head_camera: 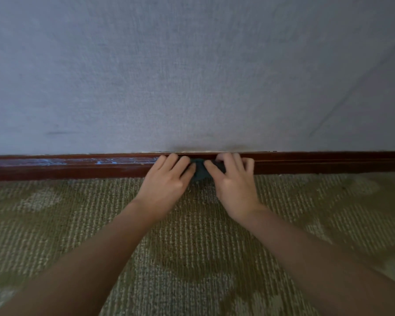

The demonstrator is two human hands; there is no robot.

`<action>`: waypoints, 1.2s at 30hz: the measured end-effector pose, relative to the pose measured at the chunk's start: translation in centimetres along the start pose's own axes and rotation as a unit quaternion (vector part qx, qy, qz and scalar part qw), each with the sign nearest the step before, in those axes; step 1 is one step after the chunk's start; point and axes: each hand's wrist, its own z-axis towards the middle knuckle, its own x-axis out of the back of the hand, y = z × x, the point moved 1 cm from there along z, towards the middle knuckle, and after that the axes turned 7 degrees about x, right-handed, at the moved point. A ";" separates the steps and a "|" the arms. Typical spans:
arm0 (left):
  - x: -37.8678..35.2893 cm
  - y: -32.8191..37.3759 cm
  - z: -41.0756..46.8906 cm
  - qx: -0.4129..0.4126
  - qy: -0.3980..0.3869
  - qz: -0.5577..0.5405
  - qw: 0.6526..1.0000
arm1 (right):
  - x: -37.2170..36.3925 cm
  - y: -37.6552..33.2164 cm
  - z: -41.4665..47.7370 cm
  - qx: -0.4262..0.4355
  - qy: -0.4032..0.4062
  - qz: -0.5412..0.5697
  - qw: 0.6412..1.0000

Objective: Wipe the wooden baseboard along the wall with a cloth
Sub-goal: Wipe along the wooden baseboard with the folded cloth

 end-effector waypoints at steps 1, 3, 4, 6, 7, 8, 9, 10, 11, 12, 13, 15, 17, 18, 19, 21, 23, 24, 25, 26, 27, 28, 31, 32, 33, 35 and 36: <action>0.1 -0.1 -0.2 0.004 0.000 0.003 1.000 | 0.0 -0.1 0.2 0.013 -0.006 -0.001 1.000; 0.2 -0.2 -0.3 0.008 0.008 0.014 1.000 | 0.3 0.1 0.4 0.030 -0.011 -0.007 0.999; 0.2 -0.2 -0.4 0.012 0.017 0.019 1.000 | 0.5 0.3 0.5 0.036 -0.010 -0.011 0.999; 0.1 -0.1 -0.4 0.011 0.037 0.019 0.999 | 0.8 0.7 0.4 0.040 -0.009 -0.020 0.999; 0.1 0.0 -0.2 0.007 0.043 0.018 0.999 | 0.9 0.9 0.3 0.037 -0.006 -0.026 0.999; 0.1 0.2 0.0 0.002 0.047 0.016 0.999 | 1.0 1.3 0.2 0.036 -0.003 -0.034 0.999; 0.1 0.4 0.4 -0.004 0.046 0.012 0.999 | 1.0 1.7 0.0 0.039 -0.001 -0.043 0.998; 0.1 0.6 0.7 -0.008 0.047 0.007 0.999 | 1.0 2.2 -0.2 0.045 -0.001 -0.052 0.998; 0.0 0.9 0.9 -0.011 0.048 0.004 0.999 | 1.0 2.6 -0.5 0.053 -0.002 -0.060 0.997; -0.2 1.2 1.1 -0.011 0.047 0.002 0.999 | 0.9 3.0 -0.8 0.061 -0.006 -0.066 0.996; -0.5 1.4 1.2 -0.010 0.042 -0.004 0.999 | 0.7 3.2 -1.1 0.067 -0.012 -0.071 0.995; -0.9 1.5 1.2 -0.001 0.026 -0.018 1.000 | 0.3 3.3 -1.6 0.070 -0.020 -0.068 0.995; -0.9 1.5 1.2 0.003 0.014 -0.024 1.000 | 0.0 3.2 -1.8 0.061 -0.025 -0.063 0.996; -0.9 1.5 1.2 0.001 0.007 -0.024 1.000 | 0.0 3.2 -1.8 0.060 -0.029 -0.064 0.996; -0.9 1.6 1.3 0.000 0.005 -0.025 1.000 | 0.1 3.1 -1.8 0.060 -0.033 -0.066 0.995; -0.7 2.0 1.4 0.002 0.005 -0.019 1.000 | 0.4 2.9 -1.8 0.059 -0.040 -0.069 0.995; -0.6 2.6 1.6 0.010 0.006 -0.019 1.000 | 1.0 2.9 -1.6 0.051 -0.045 -0.081 0.994; -0.5 3.0 1.7 0.012 0.007 -0.020 1.000 | 1.4 3.2 -1.6 0.050 -0.047 -0.090 0.994; -0.5 3.4 2.0 0.011 0.008 -0.015 1.000 | 1.8 3.7 -1.6 0.051 -0.050 -0.101 0.992; -0.6 3.9 2.2 0.008 0.009 -0.015 1.000 | 2.1 4.3 -1.7 0.053 -0.052 -0.114 0.991; -0.7 4.3 2.5 0.006 0.011 -0.013 1.000 | 2.4 5.0 -1.8 0.054 -0.057 -0.130 0.988; -0.7 4.6 2.8 0.006 0.013 -0.014 1.000 | 2.6 5.4 -2.0 0.052 -0.061 -0.142 0.987; -0.5 4.9 3.5 0.001 0.003 -0.021 1.000 | 2.3 5.2 -2.5 0.011 -0.056 -0.132 0.990; -0.6 4.8 3.5 -0.009 0.000 -0.022 1.000 | 2.1 4.8 -2.6 -0.012 -0.057 -0.120 0.991; -0.4 4.6 3.5 -0.010 -0.010 -0.022 1.000 | 2.0 4.4 -2.7 -0.030 -0.063 -0.110 0.991; 0.0 4.0 3.3 0.002 -0.014 -0.026 1.000 | 1.9 3.9 -2.5 -0.054 -0.080 -0.101 0.990; 0.1 3.7 3.1 0.009 -0.017 -0.025 1.000 | 1.9 3.6 -2.3 -0.062 -0.102 -0.099 0.988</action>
